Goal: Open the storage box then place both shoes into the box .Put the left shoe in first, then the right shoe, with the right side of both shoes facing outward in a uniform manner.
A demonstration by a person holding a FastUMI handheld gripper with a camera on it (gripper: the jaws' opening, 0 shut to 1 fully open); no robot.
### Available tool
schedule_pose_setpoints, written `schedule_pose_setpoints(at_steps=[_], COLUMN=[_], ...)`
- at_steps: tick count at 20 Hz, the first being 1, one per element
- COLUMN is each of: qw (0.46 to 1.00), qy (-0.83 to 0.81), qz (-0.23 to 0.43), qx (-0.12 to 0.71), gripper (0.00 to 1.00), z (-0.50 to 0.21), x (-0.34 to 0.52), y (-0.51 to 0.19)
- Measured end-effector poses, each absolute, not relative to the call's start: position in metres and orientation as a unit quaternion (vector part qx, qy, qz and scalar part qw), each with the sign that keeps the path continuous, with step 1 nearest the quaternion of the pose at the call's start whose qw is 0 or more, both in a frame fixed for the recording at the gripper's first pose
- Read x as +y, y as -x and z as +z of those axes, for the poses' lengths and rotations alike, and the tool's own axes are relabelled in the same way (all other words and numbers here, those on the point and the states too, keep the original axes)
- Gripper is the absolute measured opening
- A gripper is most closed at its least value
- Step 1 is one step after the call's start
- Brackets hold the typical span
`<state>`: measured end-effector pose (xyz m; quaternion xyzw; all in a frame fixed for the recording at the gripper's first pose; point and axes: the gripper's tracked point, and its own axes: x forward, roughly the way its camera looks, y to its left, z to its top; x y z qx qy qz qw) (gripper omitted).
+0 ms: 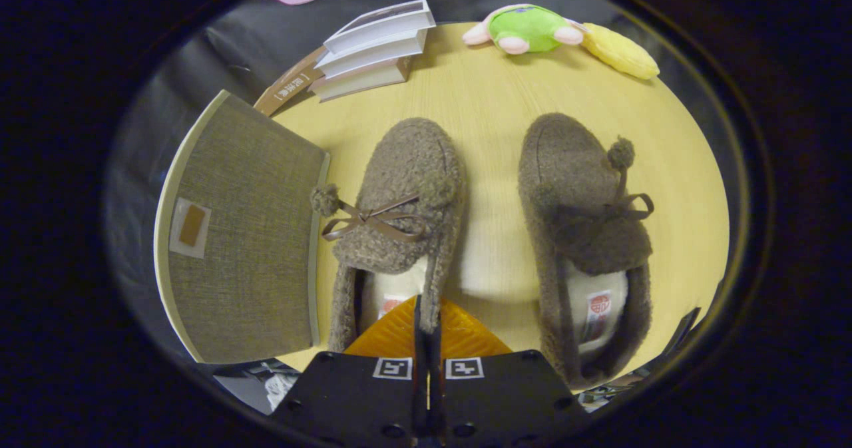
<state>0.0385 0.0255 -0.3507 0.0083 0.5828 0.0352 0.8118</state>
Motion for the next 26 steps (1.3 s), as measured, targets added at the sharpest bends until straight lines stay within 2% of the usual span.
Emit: schedule_pose_setpoints(at_steps=[11,19,26], qw=[0.817,0.811,0.795], qy=[-0.119,-0.219,-0.270], qz=[0.040,0.058,0.103], qx=[0.563,0.540,0.533], gripper=[0.04,0.04,0.04], z=[-0.307,-0.229,-0.150], x=[0.031,0.048,0.086], y=[-0.035,-0.031,-0.022])
